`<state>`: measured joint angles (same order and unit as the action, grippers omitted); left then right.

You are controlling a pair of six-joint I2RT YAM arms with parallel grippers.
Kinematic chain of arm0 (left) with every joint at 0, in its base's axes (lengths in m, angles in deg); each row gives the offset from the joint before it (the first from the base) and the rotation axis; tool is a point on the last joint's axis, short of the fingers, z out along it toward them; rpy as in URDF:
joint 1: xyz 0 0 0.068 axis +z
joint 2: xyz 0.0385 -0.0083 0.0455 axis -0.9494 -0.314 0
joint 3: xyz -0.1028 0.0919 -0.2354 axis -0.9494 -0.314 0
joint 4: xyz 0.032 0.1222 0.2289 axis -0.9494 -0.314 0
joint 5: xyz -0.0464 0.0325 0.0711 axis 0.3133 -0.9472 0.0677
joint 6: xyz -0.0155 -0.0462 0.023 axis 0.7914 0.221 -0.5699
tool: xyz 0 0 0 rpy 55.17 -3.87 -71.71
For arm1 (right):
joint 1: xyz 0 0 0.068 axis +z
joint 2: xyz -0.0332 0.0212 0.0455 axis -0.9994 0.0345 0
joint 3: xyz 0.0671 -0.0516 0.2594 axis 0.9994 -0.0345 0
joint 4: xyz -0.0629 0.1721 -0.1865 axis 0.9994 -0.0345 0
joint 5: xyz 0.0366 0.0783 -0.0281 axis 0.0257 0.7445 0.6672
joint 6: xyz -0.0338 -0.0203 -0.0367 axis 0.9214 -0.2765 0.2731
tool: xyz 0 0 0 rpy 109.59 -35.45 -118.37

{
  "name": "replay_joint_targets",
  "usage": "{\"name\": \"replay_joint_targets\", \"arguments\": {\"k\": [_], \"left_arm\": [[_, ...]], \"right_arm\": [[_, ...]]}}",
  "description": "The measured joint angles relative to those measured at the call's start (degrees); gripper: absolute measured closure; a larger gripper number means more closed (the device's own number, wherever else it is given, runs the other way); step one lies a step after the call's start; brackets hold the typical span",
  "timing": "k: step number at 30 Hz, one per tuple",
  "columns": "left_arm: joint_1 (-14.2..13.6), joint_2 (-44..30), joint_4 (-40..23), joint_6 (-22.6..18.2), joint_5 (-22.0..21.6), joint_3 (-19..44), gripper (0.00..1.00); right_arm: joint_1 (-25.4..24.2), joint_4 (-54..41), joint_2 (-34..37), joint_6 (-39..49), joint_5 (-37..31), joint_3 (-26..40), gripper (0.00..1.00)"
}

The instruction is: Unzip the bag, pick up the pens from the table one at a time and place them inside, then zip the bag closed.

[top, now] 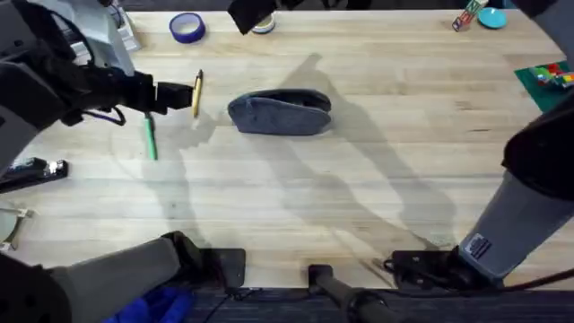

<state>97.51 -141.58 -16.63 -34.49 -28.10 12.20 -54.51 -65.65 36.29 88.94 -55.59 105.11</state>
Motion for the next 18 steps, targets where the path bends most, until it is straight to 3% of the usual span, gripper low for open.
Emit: {"name": "replay_joint_targets", "arguments": {"k": [9,18], "left_arm": [[-9.5,-0.2,2.5,2.7,-10.9,0.0,0.008],[-10.4,-8.0,6.2,7.4,-13.6,0.0,0.008]], "right_arm": [[0.0,-2.0,-1.2,0.3,0.0,0.0,0.005],[0.0,-3.2,-6.8,1.5,-1.3,0.0,0.004]]}}
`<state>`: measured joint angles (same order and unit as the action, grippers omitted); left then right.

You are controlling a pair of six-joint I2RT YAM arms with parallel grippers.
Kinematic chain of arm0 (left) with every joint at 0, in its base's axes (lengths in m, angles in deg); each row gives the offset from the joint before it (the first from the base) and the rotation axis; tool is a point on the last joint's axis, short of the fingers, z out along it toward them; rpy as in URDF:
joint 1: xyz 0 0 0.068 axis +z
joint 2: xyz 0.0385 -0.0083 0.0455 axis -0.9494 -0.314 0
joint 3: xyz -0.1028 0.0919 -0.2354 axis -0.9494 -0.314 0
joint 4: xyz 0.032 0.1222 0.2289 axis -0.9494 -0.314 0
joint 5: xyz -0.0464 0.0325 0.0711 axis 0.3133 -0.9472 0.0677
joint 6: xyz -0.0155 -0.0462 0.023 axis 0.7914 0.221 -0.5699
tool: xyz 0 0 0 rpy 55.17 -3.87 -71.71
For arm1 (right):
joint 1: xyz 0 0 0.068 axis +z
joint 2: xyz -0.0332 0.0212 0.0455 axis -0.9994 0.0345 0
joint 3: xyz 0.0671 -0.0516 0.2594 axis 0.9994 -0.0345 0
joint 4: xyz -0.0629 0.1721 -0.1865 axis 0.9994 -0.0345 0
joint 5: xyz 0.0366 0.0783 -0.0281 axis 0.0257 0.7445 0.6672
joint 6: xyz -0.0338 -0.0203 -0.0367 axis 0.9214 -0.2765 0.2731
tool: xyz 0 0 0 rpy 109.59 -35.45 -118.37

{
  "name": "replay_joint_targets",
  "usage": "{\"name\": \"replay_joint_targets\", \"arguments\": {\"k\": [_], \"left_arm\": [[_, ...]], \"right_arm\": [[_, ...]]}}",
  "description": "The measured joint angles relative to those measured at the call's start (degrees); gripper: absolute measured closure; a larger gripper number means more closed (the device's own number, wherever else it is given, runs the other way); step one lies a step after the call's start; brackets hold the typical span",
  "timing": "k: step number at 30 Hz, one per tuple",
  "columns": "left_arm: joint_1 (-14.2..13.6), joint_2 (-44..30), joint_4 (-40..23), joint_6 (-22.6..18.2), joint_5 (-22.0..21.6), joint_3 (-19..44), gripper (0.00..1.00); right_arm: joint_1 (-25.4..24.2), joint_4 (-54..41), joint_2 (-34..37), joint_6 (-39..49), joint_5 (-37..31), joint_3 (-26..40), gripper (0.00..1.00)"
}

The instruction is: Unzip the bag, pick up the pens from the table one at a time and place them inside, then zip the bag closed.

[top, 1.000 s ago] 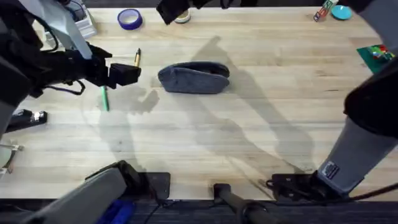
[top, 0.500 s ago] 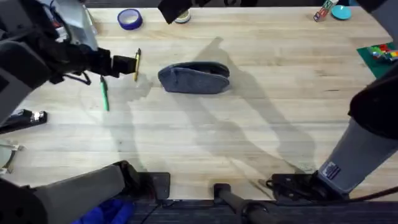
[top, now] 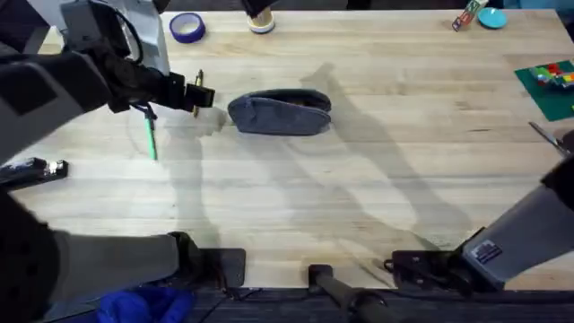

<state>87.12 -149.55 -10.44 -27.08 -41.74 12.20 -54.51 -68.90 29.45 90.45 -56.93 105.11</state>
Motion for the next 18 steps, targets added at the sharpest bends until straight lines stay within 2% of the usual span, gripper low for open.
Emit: {"name": "replay_joint_targets", "arguments": {"k": [6,18], "left_arm": [[-0.3,-3.2,0.7,0.9,0.4,0.0,0.008],[-0.4,-4.4,0.4,1.0,1.6,0.0,0.008]], "right_arm": [[0.0,-0.1,-2.6,0.2,-0.9,-0.1,0.003],[0.0,-0.3,-2.7,0.4,-1.3,-0.7,0.003]]}}
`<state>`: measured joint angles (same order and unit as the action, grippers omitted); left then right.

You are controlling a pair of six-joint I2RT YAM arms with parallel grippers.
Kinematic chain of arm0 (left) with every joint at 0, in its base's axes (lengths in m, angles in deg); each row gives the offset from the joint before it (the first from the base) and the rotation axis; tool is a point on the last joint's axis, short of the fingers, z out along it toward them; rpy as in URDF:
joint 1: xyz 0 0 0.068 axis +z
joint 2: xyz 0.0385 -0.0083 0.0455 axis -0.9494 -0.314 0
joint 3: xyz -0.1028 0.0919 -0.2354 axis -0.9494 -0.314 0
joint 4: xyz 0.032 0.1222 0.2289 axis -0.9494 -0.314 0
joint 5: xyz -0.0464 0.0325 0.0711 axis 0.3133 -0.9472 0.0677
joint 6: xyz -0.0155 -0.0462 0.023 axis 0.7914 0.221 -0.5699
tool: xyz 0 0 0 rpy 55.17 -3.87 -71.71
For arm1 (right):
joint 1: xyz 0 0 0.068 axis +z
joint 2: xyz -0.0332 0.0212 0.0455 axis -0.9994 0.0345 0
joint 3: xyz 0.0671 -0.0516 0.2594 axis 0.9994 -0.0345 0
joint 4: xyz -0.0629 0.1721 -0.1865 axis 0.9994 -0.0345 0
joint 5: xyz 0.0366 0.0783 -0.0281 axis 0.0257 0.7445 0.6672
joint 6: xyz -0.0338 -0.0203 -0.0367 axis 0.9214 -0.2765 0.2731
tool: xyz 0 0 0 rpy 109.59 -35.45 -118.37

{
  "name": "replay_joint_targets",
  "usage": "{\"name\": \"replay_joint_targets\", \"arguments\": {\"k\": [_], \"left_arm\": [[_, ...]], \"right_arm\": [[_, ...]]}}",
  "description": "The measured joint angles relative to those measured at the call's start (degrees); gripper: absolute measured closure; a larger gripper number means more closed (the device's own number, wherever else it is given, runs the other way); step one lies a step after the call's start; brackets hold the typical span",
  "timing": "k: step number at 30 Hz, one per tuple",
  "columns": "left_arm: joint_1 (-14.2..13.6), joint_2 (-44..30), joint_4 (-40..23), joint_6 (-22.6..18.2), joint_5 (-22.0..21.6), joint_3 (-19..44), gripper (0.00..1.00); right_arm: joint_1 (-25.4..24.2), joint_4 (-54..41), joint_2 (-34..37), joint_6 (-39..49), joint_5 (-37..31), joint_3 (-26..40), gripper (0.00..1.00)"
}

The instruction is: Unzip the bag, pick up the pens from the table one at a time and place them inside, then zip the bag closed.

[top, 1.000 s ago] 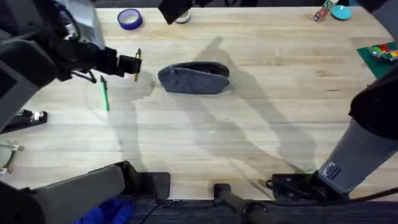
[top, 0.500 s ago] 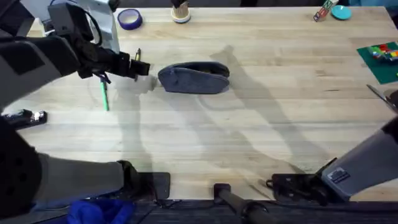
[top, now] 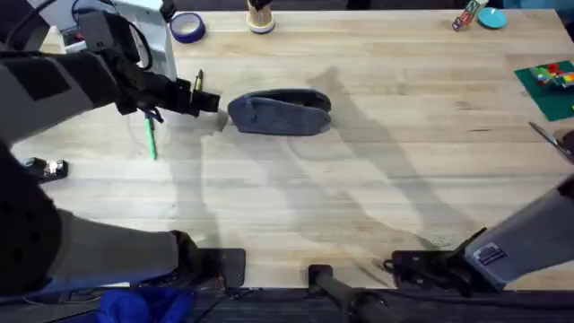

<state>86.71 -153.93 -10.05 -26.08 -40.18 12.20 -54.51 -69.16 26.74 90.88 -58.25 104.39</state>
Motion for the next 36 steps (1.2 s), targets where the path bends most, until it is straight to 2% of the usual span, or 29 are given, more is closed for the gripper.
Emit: {"name": "replay_joint_targets", "arguments": {"k": [6,15,28,36], "left_arm": [[-1.5,-4.0,0.2,0.4,-0.3,0.1,0.008],[-5.2,-4.0,0.3,0.6,-5.1,1.0,0.008],[-5.1,-4.0,0.1,1.3,-5.6,1.1,0.007],[-4.1,-4.0,-0.1,2.1,-4.1,1.1,0.007]], "right_arm": [[0.0,-0.1,0.0,0.0,0.0,0.0,0.003],[0.0,-0.2,0.0,0.0,0.0,0.0,0.004],[0.0,-0.2,0.0,0.0,0.0,0.0,0.003],[0.0,-0.2,0.0,0.0,0.0,0.0,0.003]]}}
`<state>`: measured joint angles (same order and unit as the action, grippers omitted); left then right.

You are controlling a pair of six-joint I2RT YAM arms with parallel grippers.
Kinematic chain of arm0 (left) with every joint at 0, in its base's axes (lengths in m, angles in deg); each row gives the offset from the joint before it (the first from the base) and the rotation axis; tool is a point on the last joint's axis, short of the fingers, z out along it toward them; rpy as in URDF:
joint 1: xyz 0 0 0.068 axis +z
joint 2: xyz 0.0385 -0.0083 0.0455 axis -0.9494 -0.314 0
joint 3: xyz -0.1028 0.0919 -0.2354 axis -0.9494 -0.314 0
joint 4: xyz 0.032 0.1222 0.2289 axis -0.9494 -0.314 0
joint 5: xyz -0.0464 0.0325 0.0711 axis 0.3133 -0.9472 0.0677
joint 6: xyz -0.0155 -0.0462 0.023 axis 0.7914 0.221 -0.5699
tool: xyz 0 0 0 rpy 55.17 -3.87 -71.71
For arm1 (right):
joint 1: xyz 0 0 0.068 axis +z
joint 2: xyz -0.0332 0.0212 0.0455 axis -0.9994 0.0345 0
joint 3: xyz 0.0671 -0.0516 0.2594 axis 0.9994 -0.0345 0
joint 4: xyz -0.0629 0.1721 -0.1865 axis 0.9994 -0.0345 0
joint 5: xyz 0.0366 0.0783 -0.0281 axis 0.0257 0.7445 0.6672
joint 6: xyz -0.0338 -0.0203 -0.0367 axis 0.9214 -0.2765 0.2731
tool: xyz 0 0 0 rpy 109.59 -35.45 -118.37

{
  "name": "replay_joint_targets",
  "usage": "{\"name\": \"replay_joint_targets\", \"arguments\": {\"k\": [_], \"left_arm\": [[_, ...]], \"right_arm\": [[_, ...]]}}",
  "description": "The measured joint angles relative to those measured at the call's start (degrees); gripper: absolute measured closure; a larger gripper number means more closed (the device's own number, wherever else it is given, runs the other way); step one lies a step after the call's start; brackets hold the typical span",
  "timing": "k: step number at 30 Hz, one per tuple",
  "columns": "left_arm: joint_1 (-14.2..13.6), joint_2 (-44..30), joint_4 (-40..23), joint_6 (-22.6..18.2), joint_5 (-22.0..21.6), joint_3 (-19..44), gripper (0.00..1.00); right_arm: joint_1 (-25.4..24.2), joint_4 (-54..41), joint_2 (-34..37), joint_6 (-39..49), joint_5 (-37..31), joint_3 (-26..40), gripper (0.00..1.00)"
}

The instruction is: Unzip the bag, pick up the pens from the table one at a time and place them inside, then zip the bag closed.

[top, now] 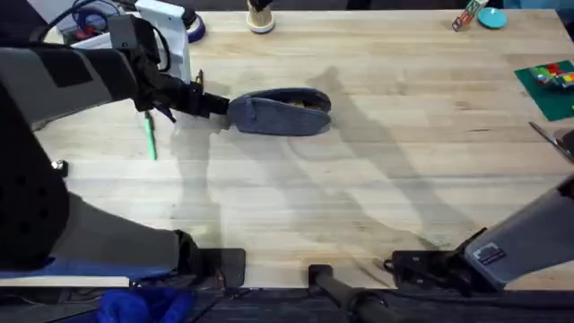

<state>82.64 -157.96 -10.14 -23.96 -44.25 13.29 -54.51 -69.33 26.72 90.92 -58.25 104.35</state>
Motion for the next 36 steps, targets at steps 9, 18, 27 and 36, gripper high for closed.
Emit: {"name": "replay_joint_targets", "arguments": {"k": [9,18,27,36], "left_arm": [[0.1,0.0,-0.9,0.3,1.2,0.0,0.489],[0.1,0.0,-0.7,0.3,2.4,0.0,0.93],[0.1,0.0,-0.6,0.4,2.6,0.0,0.957],[0.1,0.0,-0.4,0.4,2.6,0.0,0.959]], "right_arm": [[0.0,0.0,0.0,0.0,0.0,0.0,0.003],[0.0,-0.3,-1.5,0.0,0.0,0.0,0.004],[0.0,-1.5,-2.1,0.0,-0.3,-0.1,0.003],[-0.2,-1.6,-6.0,0.0,-1.1,-6.5,0.003]]}}
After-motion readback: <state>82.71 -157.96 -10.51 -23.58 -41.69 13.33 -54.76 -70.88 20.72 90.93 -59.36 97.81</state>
